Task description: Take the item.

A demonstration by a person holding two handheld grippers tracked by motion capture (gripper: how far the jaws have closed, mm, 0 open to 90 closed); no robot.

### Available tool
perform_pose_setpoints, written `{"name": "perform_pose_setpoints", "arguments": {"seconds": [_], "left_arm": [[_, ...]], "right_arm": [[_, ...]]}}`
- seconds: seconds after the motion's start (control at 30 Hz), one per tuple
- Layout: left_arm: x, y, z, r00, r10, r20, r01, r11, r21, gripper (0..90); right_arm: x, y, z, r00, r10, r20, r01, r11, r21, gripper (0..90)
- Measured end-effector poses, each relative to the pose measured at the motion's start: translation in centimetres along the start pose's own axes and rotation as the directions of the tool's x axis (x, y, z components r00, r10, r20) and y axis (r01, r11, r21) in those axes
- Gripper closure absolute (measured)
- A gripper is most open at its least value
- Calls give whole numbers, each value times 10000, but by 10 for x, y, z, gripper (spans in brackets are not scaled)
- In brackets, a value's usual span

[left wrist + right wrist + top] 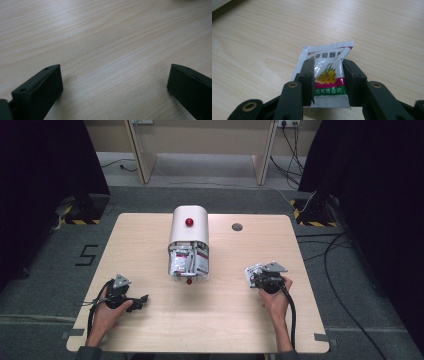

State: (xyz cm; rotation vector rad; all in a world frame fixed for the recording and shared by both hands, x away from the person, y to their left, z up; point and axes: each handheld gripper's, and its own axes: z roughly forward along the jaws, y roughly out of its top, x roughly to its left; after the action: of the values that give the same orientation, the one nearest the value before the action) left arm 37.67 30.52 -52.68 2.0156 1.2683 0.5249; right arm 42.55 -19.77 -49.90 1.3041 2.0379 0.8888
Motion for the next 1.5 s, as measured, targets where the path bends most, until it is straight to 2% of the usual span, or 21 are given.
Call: {"name": "perform_pose_setpoints", "arguments": {"seconds": [0.17,0.2,0.23,0.5,0.6,0.77,0.9,1.0,1.17,1.5], "left_arm": [[0,0,0,10000,2,1,-2,10000,2,0],[0,0,0,10000,5,3,-5,10000,2,0],[0,0,0,10000,1,10,-1,10000,-1,0],[0,0,0,10000,5,4,-5,10000,2,0],[0,0,0,10000,-1,0,1,10000,0,0],[0,0,0,10000,0,2,0,10000,2,0],[0,0,0,10000,2,1,-2,10000,3,0],[0,0,0,10000,2,2,-2,10000,2,0],[0,0,0,10000,0,3,0,10000,1,0],[0,0,0,10000,3,0,-3,10000,3,0]], "right_arm": [[0,0,2,9999,-8,107,6,9999,158,593],[1,-2,5,9992,-170,361,154,9990,423,549],[2,-2,6,9990,-138,416,119,9989,455,532],[0,1,-1,9987,128,488,-133,9999,96,480],[0,3,-7,9990,337,299,-334,9994,-107,461],[6,4,-15,9996,291,-70,-292,9993,-221,423],[13,5,-22,9992,-69,-390,59,9996,-265,389],[17,4,-28,9982,-280,-526,265,9993,-276,370],[19,5,-38,9970,-27,-775,-6,9991,-431,347],[26,0,-51,9950,-165,-987,112,9985,-542,324]]}}
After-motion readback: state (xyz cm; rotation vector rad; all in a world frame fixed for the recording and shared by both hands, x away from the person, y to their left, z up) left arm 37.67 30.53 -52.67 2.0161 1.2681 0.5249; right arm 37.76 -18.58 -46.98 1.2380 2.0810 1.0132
